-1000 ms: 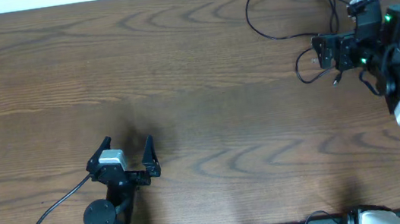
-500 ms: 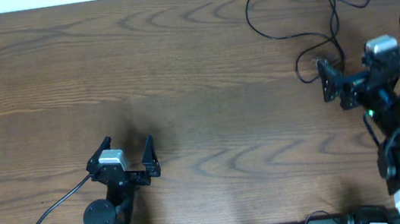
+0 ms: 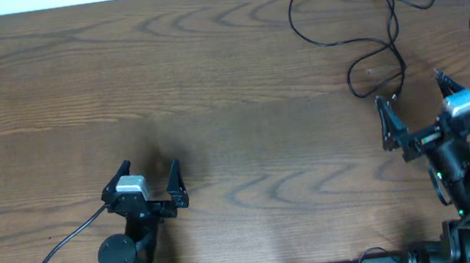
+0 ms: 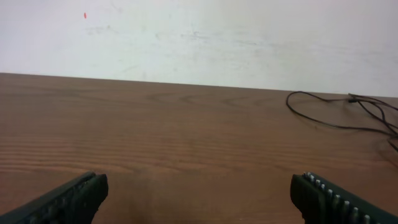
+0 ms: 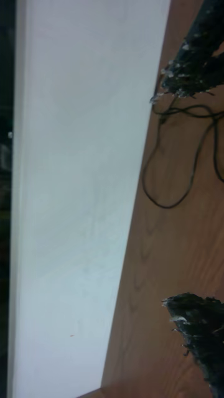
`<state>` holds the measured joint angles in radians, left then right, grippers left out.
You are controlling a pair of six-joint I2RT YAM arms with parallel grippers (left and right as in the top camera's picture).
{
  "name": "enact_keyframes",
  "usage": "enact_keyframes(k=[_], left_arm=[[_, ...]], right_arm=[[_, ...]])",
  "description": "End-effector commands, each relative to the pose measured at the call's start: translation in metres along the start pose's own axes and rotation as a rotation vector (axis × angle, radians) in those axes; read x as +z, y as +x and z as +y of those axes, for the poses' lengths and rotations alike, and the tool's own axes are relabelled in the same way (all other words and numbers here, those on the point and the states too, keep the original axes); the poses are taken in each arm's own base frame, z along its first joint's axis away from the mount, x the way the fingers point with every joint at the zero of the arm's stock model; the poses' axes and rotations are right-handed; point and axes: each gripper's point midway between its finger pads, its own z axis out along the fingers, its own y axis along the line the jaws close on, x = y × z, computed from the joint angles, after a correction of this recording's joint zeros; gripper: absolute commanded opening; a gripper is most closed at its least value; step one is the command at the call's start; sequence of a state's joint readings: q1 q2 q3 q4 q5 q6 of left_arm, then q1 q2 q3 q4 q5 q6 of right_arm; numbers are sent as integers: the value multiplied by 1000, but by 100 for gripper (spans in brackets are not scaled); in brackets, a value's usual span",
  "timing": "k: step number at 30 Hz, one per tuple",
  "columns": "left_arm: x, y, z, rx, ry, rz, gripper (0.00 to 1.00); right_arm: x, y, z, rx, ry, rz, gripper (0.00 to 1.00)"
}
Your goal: Untangle cables
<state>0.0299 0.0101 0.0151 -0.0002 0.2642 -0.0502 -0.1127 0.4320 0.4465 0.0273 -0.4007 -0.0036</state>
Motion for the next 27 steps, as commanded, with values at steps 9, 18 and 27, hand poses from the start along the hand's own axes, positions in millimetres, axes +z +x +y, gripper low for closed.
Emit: enact_keyframes(k=[9,18,27], left_arm=[[0,14,-3,3,20,47,99],[0,14,-3,3,20,48,99],[0,14,-3,3,20,48,99]], right_arm=[[-13,5,0,40,28,-73,99],[-11,20,-17,56,102,-134,99],[-18,23,-13,3,51,-248,99]])
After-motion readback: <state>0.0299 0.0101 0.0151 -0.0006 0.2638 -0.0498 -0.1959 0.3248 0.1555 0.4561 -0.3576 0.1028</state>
